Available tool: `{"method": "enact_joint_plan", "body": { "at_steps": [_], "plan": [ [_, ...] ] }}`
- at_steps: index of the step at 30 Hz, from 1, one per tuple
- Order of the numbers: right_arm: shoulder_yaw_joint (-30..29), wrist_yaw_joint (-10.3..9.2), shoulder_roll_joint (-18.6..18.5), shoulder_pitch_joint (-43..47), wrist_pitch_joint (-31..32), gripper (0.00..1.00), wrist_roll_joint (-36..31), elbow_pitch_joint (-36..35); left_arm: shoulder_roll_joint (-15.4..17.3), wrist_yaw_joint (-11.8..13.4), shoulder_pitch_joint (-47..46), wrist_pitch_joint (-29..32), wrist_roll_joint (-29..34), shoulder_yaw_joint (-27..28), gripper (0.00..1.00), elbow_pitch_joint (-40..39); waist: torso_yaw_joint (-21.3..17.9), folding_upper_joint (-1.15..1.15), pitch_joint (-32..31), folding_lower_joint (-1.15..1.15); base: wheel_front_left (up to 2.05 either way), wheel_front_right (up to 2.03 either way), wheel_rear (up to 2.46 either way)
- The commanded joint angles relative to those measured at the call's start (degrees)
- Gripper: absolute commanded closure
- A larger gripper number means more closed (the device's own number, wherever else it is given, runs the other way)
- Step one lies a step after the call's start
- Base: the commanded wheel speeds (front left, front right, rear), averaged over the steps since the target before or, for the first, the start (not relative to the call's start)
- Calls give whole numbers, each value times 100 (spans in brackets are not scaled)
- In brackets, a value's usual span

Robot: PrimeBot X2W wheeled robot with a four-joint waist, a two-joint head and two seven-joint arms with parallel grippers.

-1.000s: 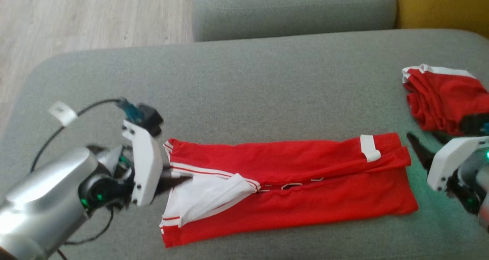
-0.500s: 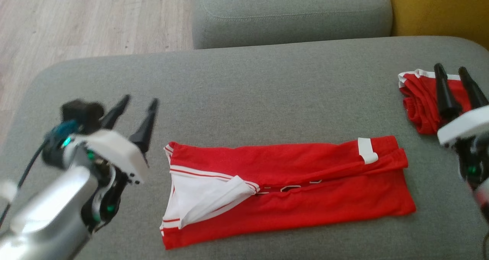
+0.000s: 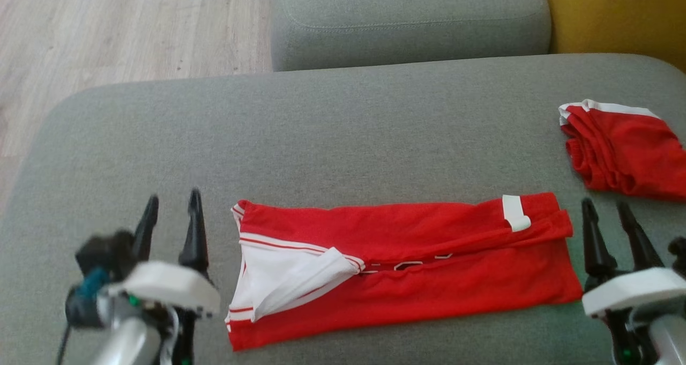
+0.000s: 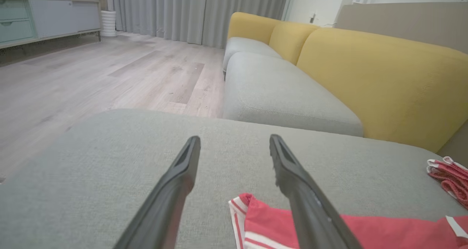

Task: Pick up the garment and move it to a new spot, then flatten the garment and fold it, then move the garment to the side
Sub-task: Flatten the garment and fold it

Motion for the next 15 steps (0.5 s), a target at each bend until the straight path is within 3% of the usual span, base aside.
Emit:
{"method": "enact_joint_plan", "body": {
  "at_steps": [1,10,15],
  "plan": [
    [-62,39,-63,-61,37,0,-135,-212,-18,-60,-137,-69,205,414,0,-212,-5,0,5,0,0,0,0],
    [-462,39,252,5,711,0,-539,-261,-892,-814,350,-69,996,1063,0,89,38,0,48,0,0,0,0],
    [-626,39,316,-385,1545,0,-564,291,-1164,-1127,333,-69,1253,1307,0,298,75,0,66,0,0,0,0]
  ]
}}
